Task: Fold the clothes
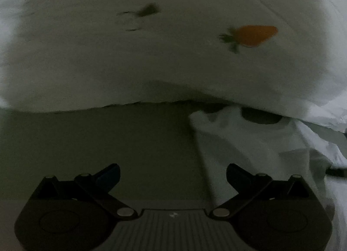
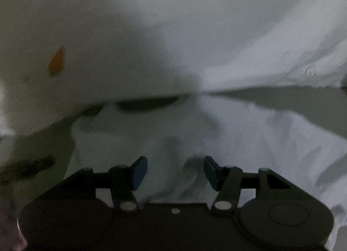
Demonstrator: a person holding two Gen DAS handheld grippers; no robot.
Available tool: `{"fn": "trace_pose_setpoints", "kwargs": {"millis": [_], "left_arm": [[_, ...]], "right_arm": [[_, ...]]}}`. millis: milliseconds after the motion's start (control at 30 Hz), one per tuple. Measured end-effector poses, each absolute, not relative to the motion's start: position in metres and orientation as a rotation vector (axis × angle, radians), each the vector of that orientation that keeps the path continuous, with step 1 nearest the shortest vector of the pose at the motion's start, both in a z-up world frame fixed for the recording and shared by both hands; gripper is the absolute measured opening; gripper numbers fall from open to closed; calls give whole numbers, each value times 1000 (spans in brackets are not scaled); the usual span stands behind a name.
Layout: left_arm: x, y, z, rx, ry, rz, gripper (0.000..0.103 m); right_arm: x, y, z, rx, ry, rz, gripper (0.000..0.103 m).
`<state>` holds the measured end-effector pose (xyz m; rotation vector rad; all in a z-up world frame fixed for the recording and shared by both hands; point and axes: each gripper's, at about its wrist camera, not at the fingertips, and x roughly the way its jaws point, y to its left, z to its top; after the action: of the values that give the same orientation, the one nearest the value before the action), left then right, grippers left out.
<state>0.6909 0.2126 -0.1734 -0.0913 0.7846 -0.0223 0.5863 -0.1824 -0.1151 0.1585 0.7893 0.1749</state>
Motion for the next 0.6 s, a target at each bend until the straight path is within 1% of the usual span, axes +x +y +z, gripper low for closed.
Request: {"fn": "trace_pose_setpoints", "kwargs": {"millis": [100,133,167,200,233,300,367,433,467,500,600], "left_arm": [[707,187,-178,-33,793,-27,103],[712,178,-181,-8,798,-26,103],[717,170,-184,24,801,-21,103],[721,161,-187,64,799,-12,103],[723,155,-191,93,797,-4,103],[726,146,-197,134,796,12,103],[728,143,-202,134,800,25,103],[728,146,-207,98,797,34,103],[727,149,-209,74,793,36,103],[726,152,-211,51,786,37,103],[720,155,-214,32,737,45,103]], "right_arm": [[565,-160,-115,-27,753,227,58],[559,-152,-115,-88,740,244,55],[552,-145,-115,-150,726,261,45],[545,-137,-115,-214,716,289,38],[540,-130,-116,-271,722,328,29],[536,-121,-122,-326,750,367,28],[538,-119,-129,-315,777,361,29],[538,-117,-135,-297,788,351,27],[535,-116,-137,-288,786,342,11],[532,-117,-137,-272,783,319,1],[519,-133,-125,-160,736,282,0]]}}
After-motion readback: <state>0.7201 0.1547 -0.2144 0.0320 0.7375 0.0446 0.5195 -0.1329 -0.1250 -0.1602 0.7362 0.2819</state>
